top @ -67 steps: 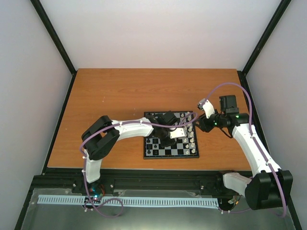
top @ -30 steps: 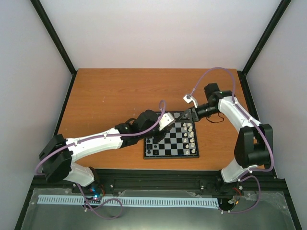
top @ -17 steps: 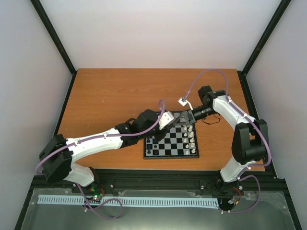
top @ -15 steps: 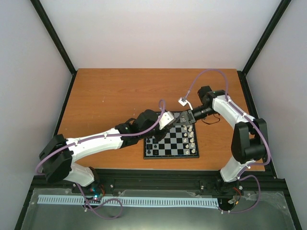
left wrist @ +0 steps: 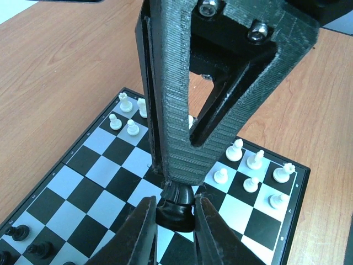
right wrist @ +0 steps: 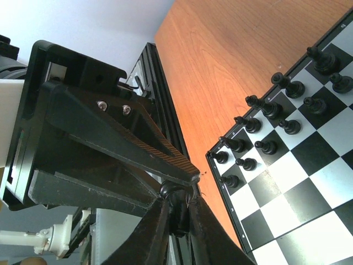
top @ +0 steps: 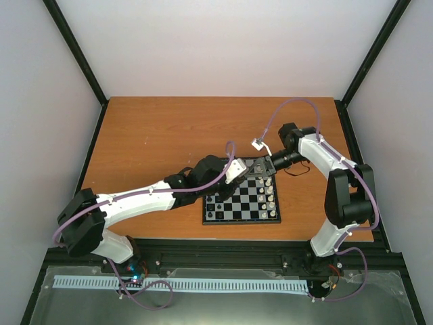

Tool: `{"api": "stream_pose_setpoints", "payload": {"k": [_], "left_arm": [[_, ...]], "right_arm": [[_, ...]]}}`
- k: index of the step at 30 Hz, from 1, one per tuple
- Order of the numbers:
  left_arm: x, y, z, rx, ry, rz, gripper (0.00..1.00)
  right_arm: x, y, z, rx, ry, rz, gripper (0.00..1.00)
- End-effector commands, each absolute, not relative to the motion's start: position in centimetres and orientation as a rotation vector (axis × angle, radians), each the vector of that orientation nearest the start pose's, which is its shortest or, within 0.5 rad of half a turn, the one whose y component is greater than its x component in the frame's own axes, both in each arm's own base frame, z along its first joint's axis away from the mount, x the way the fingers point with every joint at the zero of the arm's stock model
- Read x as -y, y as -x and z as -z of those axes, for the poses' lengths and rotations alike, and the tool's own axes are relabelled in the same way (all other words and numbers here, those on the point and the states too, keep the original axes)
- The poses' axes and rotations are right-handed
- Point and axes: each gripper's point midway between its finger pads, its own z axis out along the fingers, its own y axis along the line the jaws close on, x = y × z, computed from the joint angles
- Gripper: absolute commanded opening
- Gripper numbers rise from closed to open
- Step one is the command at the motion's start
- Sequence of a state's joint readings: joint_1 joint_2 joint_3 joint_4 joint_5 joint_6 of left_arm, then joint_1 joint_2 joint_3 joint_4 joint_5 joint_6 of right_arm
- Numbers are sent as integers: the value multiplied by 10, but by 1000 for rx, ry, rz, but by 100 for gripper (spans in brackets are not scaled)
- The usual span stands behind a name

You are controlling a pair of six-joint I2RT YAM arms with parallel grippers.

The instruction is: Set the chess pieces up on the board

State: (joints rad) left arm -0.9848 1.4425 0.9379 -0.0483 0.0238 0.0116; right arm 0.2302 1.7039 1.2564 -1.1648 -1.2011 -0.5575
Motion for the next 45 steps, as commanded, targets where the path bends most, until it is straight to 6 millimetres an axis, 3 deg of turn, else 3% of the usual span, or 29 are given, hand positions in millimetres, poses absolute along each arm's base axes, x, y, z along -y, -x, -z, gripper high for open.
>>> {"api": "stream_pose_setpoints", "payload": {"k": [1, 4, 9, 16, 19, 22, 24, 26, 28, 32, 35, 40, 45], "left_arm": [[383, -239, -199, -1852, -1049, 641, 16], [383, -241, -199, -1862, -1043, 634, 24], [367, -263, -214, -1969, -929, 471, 56], [340, -267, -296, -1920, -907, 368, 78], [310, -292, -326, -1942, -741, 271, 93], [273, -329, -341, -1970, -544, 208, 96], [243, -357, -340, -2002, -379, 197, 98], [210, -387, -327, -2053, -223, 234, 98], [195, -406, -307, -2116, -145, 339, 97], [171, -425, -267, -2225, 20, 623, 99], [148, -430, -250, -2250, 152, 705, 100], [136, -428, -264, -2215, 135, 637, 100], [131, -424, -275, -2190, 127, 605, 100]], "right_arm": [[-229, -252, -201, -2227, 934, -1727, 6], [-229, -254, -202, -2216, 948, -1710, 3], [-226, -262, -205, -2225, 999, -1571, 3], [-206, -298, -216, -2245, 1043, -1076, 3], [-205, -312, -222, -2238, 1072, -909, 3], [-212, -327, -223, -2231, 1108, -778, 3], [-222, -334, -219, -2230, 1142, -707, 3], [-237, -340, -212, -2233, 1192, -653, 3], [-253, -343, -205, -2228, 1251, -608, 3], [-286, -352, -193, -2212, 1345, -548, 3], [-305, -360, -175, -2226, 1413, -503, 3], [-334, -366, -144, -2250, 1514, -470, 3], [-347, -369, -115, -2288, 1582, -421, 3]]}}
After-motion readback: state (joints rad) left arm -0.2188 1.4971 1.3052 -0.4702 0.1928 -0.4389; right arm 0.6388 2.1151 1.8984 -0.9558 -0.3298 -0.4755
